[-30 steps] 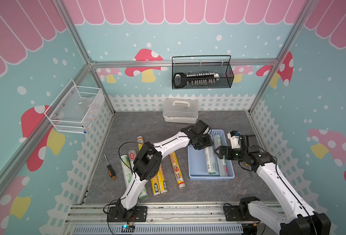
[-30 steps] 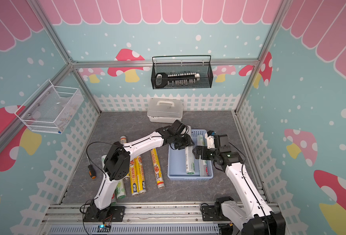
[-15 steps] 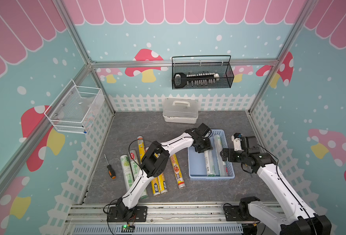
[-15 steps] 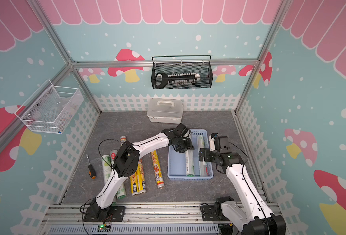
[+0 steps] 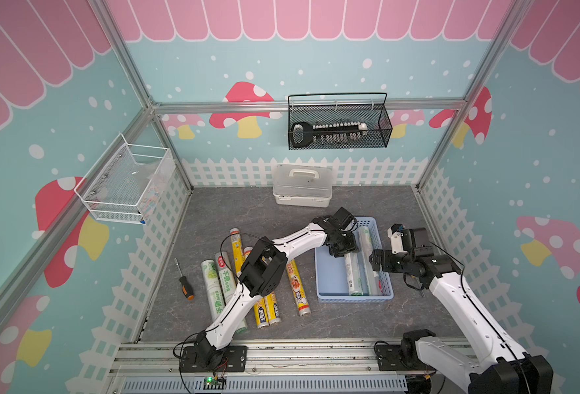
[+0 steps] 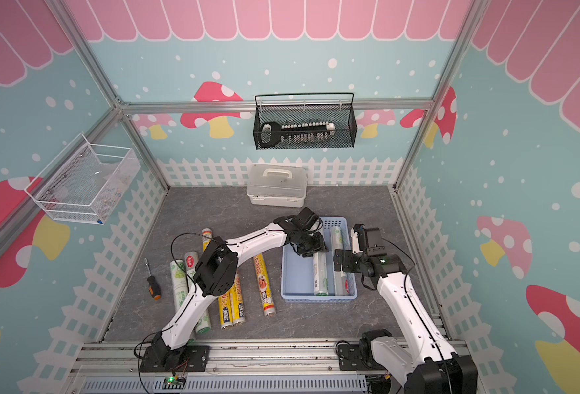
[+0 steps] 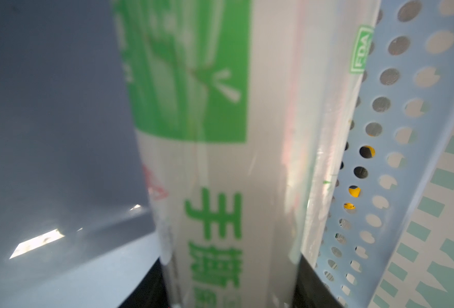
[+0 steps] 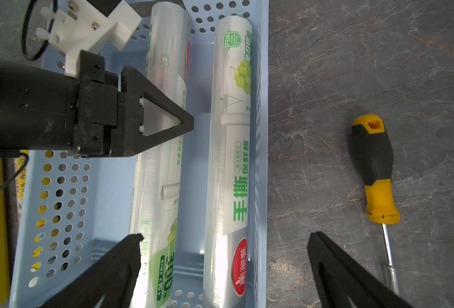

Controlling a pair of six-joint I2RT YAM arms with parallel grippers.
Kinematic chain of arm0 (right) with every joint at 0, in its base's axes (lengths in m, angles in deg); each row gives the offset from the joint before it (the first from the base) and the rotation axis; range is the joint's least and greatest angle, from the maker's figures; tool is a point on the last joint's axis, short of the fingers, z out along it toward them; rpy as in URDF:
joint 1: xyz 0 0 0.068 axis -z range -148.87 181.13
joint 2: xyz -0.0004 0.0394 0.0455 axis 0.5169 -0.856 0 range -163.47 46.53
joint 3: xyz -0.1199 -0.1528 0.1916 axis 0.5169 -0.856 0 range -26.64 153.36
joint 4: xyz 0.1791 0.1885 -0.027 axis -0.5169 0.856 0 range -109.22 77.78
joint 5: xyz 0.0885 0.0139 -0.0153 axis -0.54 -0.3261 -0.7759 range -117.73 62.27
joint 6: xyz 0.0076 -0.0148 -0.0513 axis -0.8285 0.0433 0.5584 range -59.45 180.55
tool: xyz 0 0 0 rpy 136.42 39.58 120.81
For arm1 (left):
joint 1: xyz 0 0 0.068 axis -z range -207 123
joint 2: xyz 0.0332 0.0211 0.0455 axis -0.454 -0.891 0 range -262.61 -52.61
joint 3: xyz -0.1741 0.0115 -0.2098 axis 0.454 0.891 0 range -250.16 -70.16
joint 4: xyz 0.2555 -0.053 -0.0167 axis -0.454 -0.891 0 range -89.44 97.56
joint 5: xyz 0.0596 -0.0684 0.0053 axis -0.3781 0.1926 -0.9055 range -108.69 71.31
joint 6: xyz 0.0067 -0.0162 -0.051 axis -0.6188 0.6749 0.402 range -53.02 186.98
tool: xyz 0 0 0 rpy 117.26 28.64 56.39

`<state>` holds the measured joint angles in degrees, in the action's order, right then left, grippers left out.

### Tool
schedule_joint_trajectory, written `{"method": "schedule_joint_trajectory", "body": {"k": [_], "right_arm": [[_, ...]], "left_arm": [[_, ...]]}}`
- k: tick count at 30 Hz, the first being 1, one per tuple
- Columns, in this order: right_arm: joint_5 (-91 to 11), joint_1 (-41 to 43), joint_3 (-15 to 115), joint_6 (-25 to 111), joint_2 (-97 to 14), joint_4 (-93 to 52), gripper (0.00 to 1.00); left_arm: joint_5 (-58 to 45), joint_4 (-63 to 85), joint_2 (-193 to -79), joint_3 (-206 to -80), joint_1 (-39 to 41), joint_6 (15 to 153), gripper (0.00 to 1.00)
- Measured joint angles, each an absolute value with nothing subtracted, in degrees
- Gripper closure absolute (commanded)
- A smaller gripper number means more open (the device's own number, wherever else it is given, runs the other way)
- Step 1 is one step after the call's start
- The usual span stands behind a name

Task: Put the plastic wrap into the basket
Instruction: Place the plastic wrap in the basket.

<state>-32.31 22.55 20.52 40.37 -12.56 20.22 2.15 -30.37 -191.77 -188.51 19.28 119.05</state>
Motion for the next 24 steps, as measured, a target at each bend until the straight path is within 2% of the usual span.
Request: {"method": "schedule_joint_trajectory", "body": {"k": [10,24], "right_arm": [[-33.62,22.53,20.52,40.37,-12.95,20.18,0.01],[-35.7,22.53,20.45,40.37,-10.94,20.05,0.01]], "left_arm": [[2.65,-30.83,-191.85,-188.62,19.31,119.05,0.41],[4.44,-30.15,-191.72,-191.52,19.53,118.46,0.41]]}}
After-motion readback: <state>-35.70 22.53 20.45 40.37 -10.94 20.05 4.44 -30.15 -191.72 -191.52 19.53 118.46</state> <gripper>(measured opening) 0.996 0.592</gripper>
